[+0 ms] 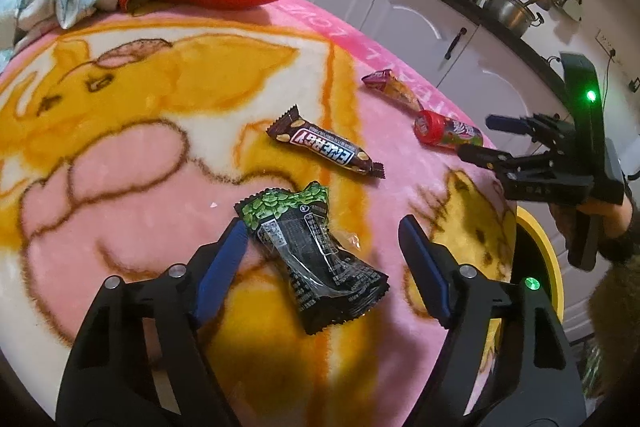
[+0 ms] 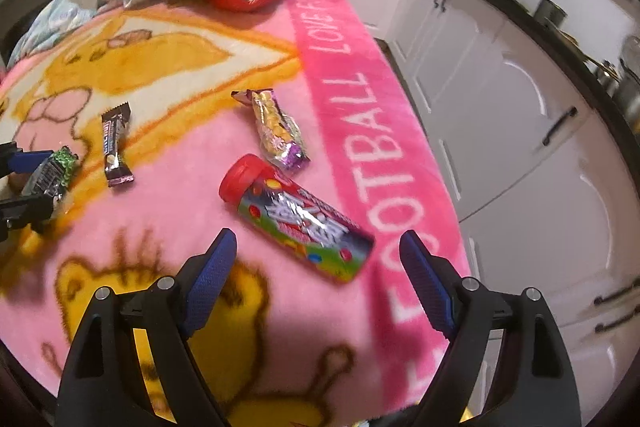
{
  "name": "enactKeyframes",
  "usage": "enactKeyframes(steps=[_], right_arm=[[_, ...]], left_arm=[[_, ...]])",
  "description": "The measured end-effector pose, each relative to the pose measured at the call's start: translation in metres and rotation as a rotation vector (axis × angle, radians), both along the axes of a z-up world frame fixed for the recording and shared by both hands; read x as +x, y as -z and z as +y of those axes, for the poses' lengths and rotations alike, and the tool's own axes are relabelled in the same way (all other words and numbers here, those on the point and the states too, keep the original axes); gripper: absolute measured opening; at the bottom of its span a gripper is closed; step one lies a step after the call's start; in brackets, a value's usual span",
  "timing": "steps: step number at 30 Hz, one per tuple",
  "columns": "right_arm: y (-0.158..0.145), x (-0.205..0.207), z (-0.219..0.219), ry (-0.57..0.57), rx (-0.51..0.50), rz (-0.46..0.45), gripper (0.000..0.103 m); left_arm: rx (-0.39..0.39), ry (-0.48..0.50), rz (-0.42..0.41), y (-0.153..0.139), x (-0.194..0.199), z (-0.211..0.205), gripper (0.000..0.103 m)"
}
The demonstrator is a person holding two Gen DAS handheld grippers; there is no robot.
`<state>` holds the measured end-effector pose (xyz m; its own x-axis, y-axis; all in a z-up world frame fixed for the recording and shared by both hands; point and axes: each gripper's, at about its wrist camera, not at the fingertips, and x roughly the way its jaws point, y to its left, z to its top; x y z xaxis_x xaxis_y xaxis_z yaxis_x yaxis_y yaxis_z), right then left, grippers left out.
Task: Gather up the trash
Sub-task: 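Grasp the green-black wrapper with the left tool while the right tool grasps the red candy tube, then carry the wrapper and candy tube over the yellow bin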
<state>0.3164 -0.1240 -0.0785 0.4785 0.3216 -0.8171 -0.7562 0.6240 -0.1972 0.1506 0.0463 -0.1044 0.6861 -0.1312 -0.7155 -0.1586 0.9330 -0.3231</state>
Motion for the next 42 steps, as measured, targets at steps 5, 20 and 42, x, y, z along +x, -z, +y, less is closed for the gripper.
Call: enactKeyframes(steps=[5, 20, 42], right_arm=[[0.005, 0.009, 0.017, -0.051, -0.048, -0.001, 0.081], [0.021, -0.016, 0.025, -0.117, -0.049, 0.057, 0.03], [0.017, -0.094, -0.028, 0.036, 0.174, 0.124, 0.028]], left_arm=[[0.022, 0.004, 0.007, 0.002, 0.0, -0.003, 0.062], [0.048, -0.011, 0.019, 0.004, -0.007, 0.002, 0.034], [0.089, 0.134, -0.019, -0.008, -0.023, -0.042, 0.008]])
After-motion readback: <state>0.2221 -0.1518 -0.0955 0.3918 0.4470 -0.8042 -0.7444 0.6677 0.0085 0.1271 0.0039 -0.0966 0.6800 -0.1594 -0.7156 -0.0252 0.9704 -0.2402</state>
